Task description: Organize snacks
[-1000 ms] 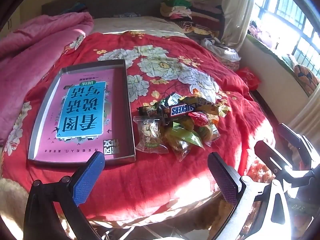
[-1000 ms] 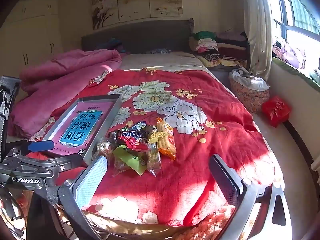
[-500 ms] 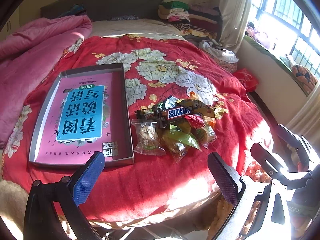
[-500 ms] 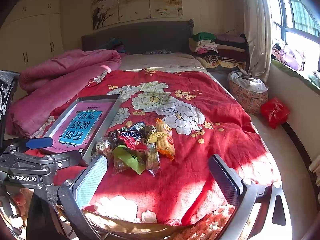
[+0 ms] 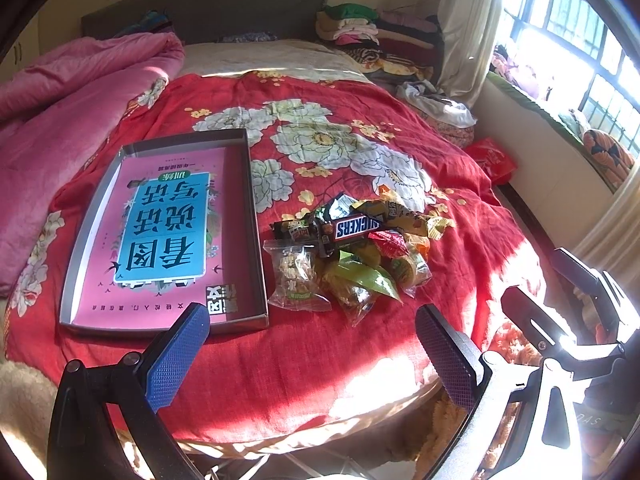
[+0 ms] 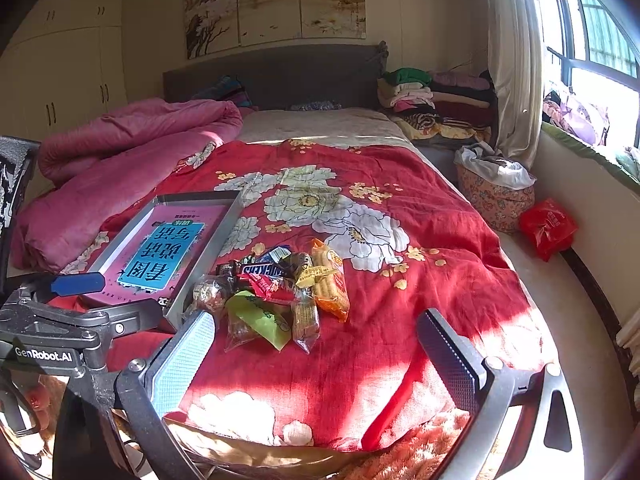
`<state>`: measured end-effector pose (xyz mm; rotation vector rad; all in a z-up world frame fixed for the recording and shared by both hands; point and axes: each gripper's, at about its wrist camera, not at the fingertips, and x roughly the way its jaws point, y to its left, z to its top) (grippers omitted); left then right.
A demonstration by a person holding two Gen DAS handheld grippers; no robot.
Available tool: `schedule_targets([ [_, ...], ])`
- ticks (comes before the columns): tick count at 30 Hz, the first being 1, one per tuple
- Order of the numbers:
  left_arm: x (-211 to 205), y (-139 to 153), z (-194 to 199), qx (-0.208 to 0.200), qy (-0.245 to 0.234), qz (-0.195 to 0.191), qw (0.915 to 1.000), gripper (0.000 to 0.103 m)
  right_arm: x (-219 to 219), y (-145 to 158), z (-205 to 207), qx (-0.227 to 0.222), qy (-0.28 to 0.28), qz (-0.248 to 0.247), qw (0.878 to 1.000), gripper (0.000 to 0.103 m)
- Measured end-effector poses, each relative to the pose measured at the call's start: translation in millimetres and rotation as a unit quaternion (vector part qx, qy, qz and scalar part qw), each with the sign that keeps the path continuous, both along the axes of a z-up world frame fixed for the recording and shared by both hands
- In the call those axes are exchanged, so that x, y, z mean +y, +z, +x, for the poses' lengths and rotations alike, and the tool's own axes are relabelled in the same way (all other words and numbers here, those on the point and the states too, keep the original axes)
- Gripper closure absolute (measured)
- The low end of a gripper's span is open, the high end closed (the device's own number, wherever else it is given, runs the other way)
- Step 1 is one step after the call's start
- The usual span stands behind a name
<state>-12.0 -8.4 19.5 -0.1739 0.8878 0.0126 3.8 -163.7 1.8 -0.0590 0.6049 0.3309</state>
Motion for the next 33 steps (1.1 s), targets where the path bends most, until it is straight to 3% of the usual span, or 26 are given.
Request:
schedule_targets([
  [33, -3.0, -3.0, 2.4, 0.003, -0.004, 0.006, 1.0000, 0.001, -4.0, -3.4, 5.2, 0.006, -0.005, 0.005, 1.000, 0.000],
])
